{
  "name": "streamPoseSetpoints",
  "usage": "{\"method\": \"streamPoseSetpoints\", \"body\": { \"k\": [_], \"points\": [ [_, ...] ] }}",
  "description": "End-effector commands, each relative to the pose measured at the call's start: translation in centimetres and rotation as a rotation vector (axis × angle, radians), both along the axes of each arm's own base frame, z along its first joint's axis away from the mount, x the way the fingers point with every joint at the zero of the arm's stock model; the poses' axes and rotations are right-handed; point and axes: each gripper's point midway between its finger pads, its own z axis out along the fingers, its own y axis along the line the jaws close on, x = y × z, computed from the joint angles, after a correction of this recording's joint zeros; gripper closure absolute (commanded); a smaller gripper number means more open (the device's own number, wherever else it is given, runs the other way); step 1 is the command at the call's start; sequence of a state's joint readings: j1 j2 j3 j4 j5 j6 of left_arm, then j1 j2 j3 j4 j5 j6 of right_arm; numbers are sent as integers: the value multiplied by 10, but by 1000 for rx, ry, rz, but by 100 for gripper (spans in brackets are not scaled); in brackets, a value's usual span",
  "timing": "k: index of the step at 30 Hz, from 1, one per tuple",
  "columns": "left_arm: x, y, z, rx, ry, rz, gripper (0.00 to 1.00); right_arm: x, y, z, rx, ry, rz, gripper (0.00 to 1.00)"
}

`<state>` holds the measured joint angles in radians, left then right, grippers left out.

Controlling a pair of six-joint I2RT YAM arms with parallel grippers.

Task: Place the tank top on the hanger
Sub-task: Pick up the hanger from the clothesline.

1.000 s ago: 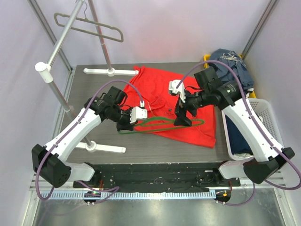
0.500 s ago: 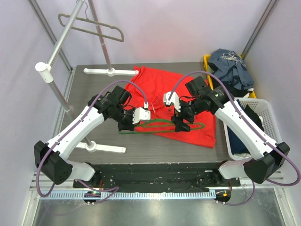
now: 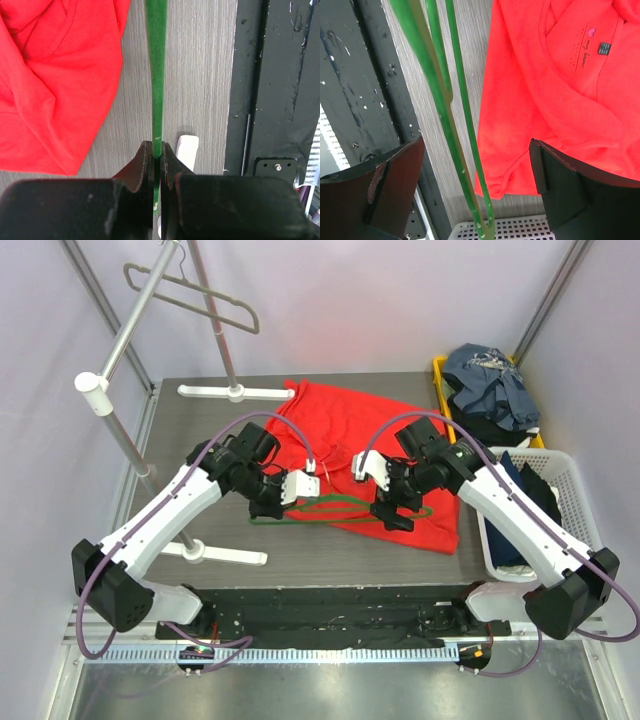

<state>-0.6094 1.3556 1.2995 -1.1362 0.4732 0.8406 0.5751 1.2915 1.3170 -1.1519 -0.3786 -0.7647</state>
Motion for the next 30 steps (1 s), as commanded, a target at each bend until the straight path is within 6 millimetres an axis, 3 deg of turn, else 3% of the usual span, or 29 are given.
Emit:
{"method": "streamPoseSetpoints", "body": {
  "k": [1,9,12,18,21,23,25,26,28,30],
  "points": [
    [-2,-2,22,-45,-57,-24,100,-6,-13,-1,-26,-41,5,7],
    [-5,3,22,-23,-55,-30,100,-26,-25,-22,-50,-3,38,21],
    [-8,4,23,-22,-44,-34,100,-28,-25,-25,-51,-1,43,31],
    [-10,5,22,-8,-23,-41,100,-31,-28,-34,-70,20,63,40],
    [-12,5,24,-8,-10,-47,100,-32,-28,-38,-79,29,73,55],
    [-13,5,25,-6,-5,-49,100,-32,-27,-39,-75,35,77,74],
    [-13,5,25,-1,0,-50,100,-33,-26,-37,-63,30,81,82],
    [-13,5,24,0,2,-50,100,-34,-24,-35,-50,30,87,91],
    [-13,4,24,2,6,-49,100,-35,-22,-34,-41,28,92,99],
    [-12,5,23,9,6,-47,100,-35,-22,-32,-34,19,96,99]
  ]
}}
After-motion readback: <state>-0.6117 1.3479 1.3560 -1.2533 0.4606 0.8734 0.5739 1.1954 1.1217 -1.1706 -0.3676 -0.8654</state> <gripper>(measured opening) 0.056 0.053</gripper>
